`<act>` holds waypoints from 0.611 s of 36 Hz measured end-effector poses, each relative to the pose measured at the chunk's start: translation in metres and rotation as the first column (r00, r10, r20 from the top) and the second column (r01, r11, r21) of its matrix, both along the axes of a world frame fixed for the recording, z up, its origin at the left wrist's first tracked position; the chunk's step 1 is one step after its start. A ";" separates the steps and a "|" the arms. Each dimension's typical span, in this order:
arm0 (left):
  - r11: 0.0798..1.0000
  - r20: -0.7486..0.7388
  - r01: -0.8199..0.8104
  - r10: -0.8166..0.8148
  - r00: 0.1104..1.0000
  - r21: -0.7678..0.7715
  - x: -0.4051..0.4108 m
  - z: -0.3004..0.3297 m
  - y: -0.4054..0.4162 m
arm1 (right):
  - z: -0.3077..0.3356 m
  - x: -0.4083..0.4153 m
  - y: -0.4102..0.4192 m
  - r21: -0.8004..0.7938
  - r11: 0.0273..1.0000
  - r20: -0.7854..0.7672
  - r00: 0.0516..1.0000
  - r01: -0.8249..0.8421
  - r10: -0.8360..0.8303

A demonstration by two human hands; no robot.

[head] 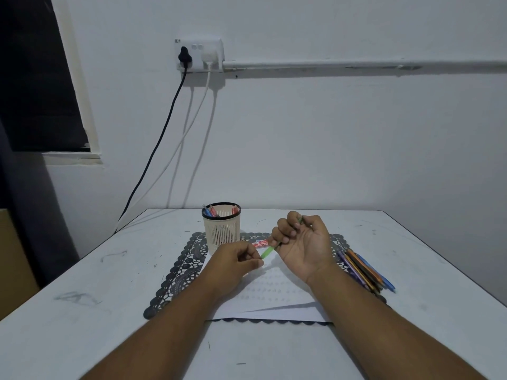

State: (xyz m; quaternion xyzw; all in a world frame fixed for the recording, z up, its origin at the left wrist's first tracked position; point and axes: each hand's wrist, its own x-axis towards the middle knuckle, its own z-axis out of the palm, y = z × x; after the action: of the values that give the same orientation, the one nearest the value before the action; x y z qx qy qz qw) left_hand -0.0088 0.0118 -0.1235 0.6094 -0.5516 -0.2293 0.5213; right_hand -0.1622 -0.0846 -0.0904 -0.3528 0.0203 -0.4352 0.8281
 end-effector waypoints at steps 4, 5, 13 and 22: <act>1.000 -0.066 0.004 -0.005 0.998 -0.012 -0.001 0.000 0.001 | -0.001 0.001 0.002 0.013 1.000 0.019 1.000 -0.010 0.010; 1.000 -0.095 0.008 -0.009 0.995 -0.012 -0.001 0.000 0.001 | -0.001 0.001 0.002 0.021 1.000 0.022 1.000 -0.013 0.012; 0.999 -0.151 0.017 -0.023 0.988 -0.037 -0.003 0.001 0.000 | -0.001 -0.002 -0.001 0.031 0.999 0.040 0.999 -0.011 0.009; 0.999 -0.146 0.021 -0.026 0.989 -0.033 -0.002 0.002 0.003 | -0.002 -0.001 -0.001 0.019 1.000 0.038 0.999 -0.006 0.005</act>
State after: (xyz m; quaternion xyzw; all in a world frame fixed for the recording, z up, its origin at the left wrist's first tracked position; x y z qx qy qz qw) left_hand -0.0105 0.0151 -0.1212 0.5762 -0.5224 -0.2711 0.5672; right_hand -0.1630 -0.0858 -0.0926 -0.3366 0.0080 -0.4391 0.8330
